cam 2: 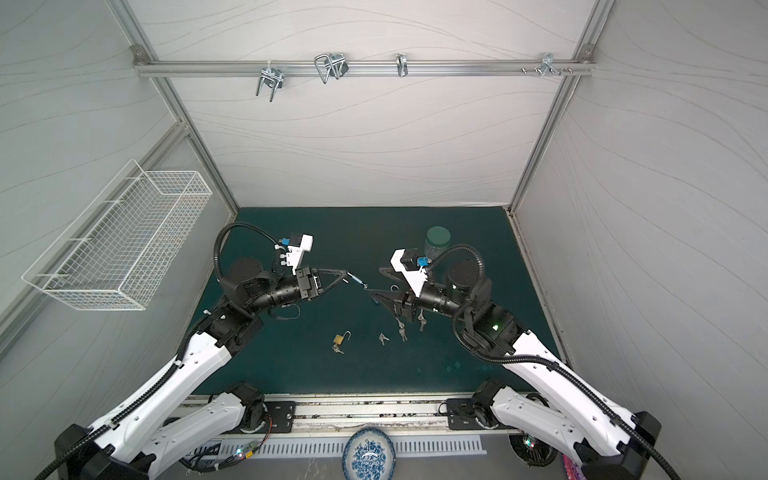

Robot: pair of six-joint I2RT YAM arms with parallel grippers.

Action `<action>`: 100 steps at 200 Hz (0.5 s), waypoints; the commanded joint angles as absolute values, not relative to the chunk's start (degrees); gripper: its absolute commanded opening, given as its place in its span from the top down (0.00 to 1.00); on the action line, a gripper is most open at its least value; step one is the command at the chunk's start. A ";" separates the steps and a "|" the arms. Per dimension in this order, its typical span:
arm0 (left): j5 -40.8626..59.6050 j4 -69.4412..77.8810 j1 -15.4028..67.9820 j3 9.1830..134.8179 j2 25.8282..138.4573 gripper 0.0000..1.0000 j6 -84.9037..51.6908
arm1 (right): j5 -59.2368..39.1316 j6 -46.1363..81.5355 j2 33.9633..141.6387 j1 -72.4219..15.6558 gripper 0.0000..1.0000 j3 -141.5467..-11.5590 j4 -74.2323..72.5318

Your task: Lock with the key

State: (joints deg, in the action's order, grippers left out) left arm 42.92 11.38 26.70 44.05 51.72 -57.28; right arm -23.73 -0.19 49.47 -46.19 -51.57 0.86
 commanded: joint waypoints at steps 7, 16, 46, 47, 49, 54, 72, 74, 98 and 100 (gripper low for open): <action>45.70 20.09 27.16 47.18 51.42 1.00 -61.13 | -28.41 2.14 51.05 -46.06 0.40 -52.46 -4.64; 45.87 20.40 27.33 47.37 51.58 1.00 -61.41 | -28.12 1.72 51.84 -46.18 0.40 -52.98 -4.24; 45.87 20.63 27.64 47.77 51.24 1.00 -61.44 | -26.85 0.95 54.02 -46.65 0.44 -53.81 -4.66; 45.87 20.69 27.66 47.79 51.29 1.00 -61.44 | -26.87 0.91 54.17 -46.70 0.44 -53.84 -4.61; 45.88 20.73 27.70 47.74 51.27 1.00 -61.44 | -26.87 0.84 54.35 -46.74 0.45 -53.98 -4.54; 45.88 20.82 27.78 47.77 51.29 1.00 -61.40 | -26.81 0.72 54.70 -46.89 0.45 -54.28 -4.36; 46.11 20.91 28.02 47.90 51.33 1.00 -61.61 | -26.01 0.15 56.10 -47.89 0.49 -54.83 -4.57; 46.09 20.92 28.03 47.90 51.33 1.00 -61.61 | -25.95 0.17 56.21 -48.01 0.49 -54.91 -4.62; 46.02 20.83 28.31 47.73 51.33 1.00 -61.44 | -25.42 0.00 57.34 -48.82 0.55 -55.53 -4.78; 46.05 20.83 28.30 47.73 51.33 1.00 -61.44 | -25.36 0.00 57.38 -48.86 0.56 -55.54 -4.78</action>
